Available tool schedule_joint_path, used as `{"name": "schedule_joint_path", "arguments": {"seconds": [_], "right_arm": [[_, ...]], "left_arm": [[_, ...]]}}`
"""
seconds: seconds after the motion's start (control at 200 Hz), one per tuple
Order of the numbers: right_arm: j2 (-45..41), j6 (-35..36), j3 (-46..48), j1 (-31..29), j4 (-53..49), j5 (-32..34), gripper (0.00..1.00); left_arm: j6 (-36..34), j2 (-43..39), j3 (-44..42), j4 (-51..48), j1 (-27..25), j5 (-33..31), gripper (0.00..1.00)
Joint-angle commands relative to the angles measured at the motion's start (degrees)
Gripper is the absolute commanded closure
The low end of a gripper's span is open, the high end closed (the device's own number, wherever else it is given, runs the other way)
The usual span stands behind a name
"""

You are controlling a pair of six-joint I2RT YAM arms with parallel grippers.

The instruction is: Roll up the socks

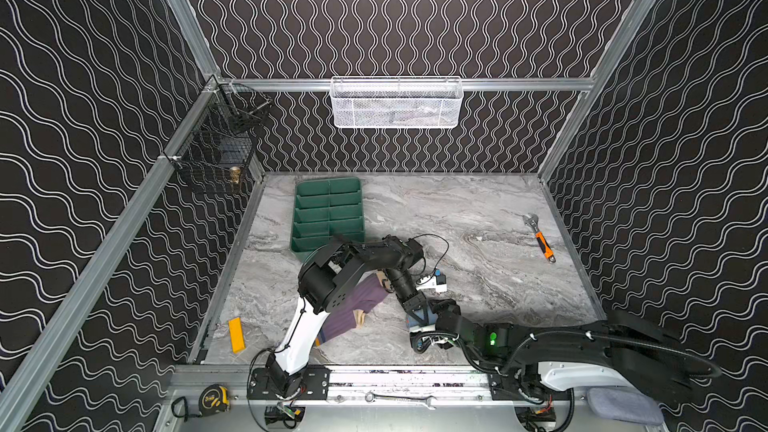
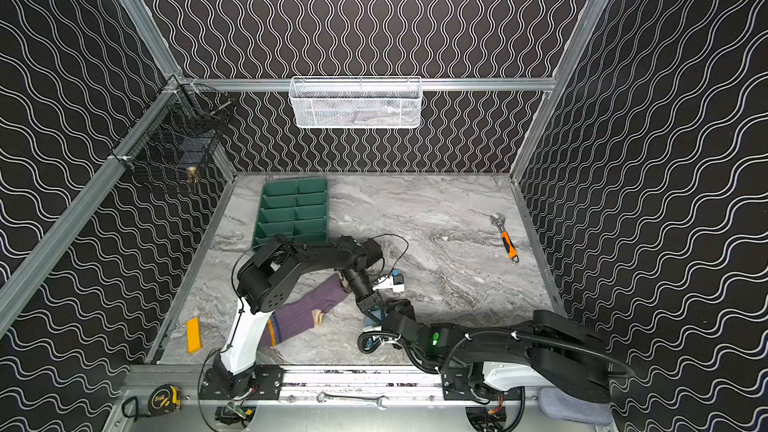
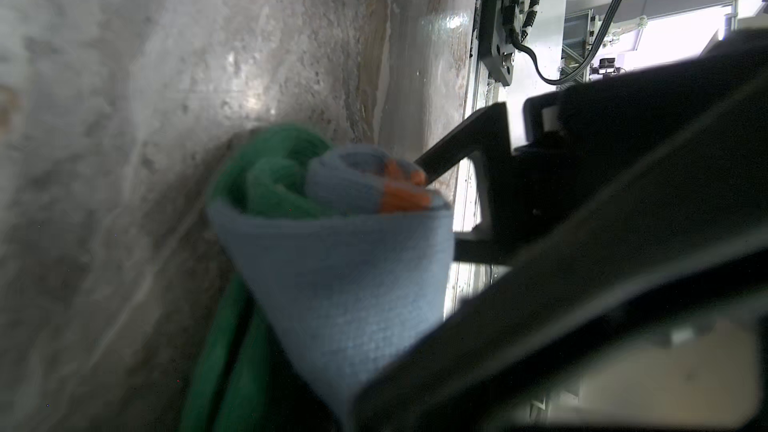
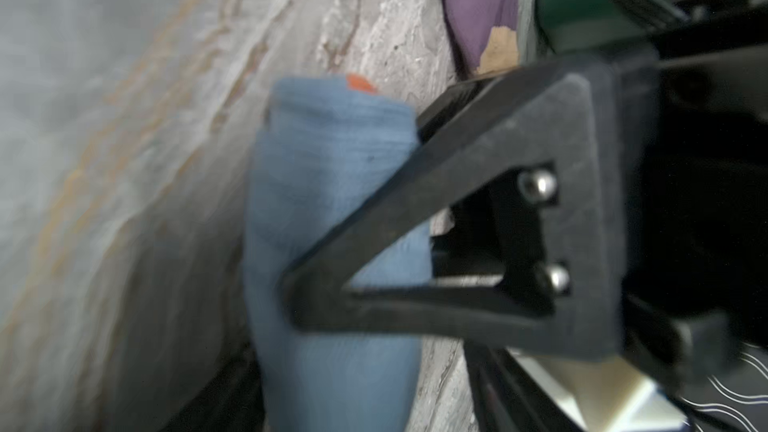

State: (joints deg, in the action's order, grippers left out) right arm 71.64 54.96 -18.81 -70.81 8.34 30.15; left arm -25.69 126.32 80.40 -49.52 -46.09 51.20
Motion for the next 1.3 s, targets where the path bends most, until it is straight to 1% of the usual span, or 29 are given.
{"name": "schedule_joint_path", "arguments": {"seconds": [0.0,0.065,0.13,0.18,0.24,0.265,0.34,0.405,0.515,0.586,0.686,0.746,0.801,0.856,0.881,0.901,0.941,1.001,1.056,1.146,1.231,1.291], "right_arm": [[2.61,-2.64,-0.66,0.03,-0.23,-3.28,0.39],[2.56,-4.02,-1.04,-0.02,-2.58,-5.06,0.53],[2.3,-4.95,-1.46,0.0,-5.51,-5.71,0.72],[2.04,-6.2,-2.18,0.05,-8.53,-6.16,0.85],[1.46,-7.82,-3.01,-0.02,-12.16,-6.74,0.97],[1.16,-8.45,-3.28,0.02,-13.49,-7.07,1.0],[0.22,-10.38,-3.85,0.05,-16.67,-8.01,1.0],[-0.26,-11.94,-4.08,0.01,-19.06,-8.52,1.0],[-0.62,-14.4,-4.83,0.02,-22.74,-9.49,1.0],[-1.0,-15.56,-5.0,0.05,-24.57,-9.85,1.0],[-1.7,-16.68,-5.39,-0.01,-27.07,-10.36,1.0],[-1.98,-17.64,-6.46,0.14,-29.23,-11.41,1.0],[-2.0,-18.52,-8.18,1.11,-32.34,-13.98,1.0],[-1.53,-19.55,-10.68,2.95,-35.11,-17.73,1.0],[-1.12,-19.79,-11.89,4.43,-36.34,-19.41,1.0],[-0.64,-20.24,-12.89,5.42,-37.3,-21.28,1.0],[0.63,-20.78,-15.04,7.97,-39.13,-24.39,1.0],[3.42,-21.18,-18.1,11.71,-41.77,-28.76,1.0],[6.2,-21.56,-20.39,14.49,-43.52,-31.47,1.0],[10.33,-21.63,-23.09,17.96,-45.54,-36.91,1.0],[14.58,-21.78,-25.95,20.96,-46.01,-40.88,1.0],[18.4,-21.46,-27.77,22.51,-46.3,-42.38,0.99]], "left_arm": [[-0.06,1.85,-1.13,0.48,-0.1,-25.8,1.0],[0.08,1.51,-1.38,1.05,-0.12,-26.01,1.0],[0.33,0.6,-1.55,1.8,-0.12,-26.61,0.98],[0.51,-0.53,-1.78,2.64,-0.17,-26.92,0.95],[1.08,-2.88,-2.43,4.36,-0.16,-27.7,0.84],[1.2,-3.95,-2.75,4.98,-0.21,-27.98,0.8],[1.46,-8.02,-3.4,6.9,-0.27,-28.74,0.69],[1.73,-11.54,-3.54,8.06,-0.33,-29.16,0.62],[1.61,-17.39,-4.75,9.32,-0.47,-29.53,0.55],[1.37,-22.82,-6.84,10.29,-0.25,-30.16,0.5],[1.41,-30.79,-9.45,11.4,0.49,-32.7,0.48],[2.51,-36.84,-10.44,12.27,0.72,-37.14,0.49],[3.52,-43.65,-11.77,13.92,0.77,-41.57,0.5],[4.24,-52.34,-12.98,16.03,0.75,-46.23,0.51],[3.98,-56.2,-13.49,16.7,0.81,-47.61,0.5],[3.38,-58.99,-13.74,17.47,0.82,-48.53,0.47],[1.54,-64.21,-13.43,17.59,0.78,-48.36,0.41],[-3.48,-69.33,-10.28,14.52,0.81,-44.19,0.35],[-8.12,-71.0,-5.15,9.4,0.77,-39.13,0.32],[-13.73,-69.67,2.9,2.19,0.73,-35.16,0.29],[-18.27,-66.83,5.32,-1.57,0.58,-34.9,0.25],[-19.98,-64.87,3.5,-1.02,-2.15,-37.71,0.24]]}}
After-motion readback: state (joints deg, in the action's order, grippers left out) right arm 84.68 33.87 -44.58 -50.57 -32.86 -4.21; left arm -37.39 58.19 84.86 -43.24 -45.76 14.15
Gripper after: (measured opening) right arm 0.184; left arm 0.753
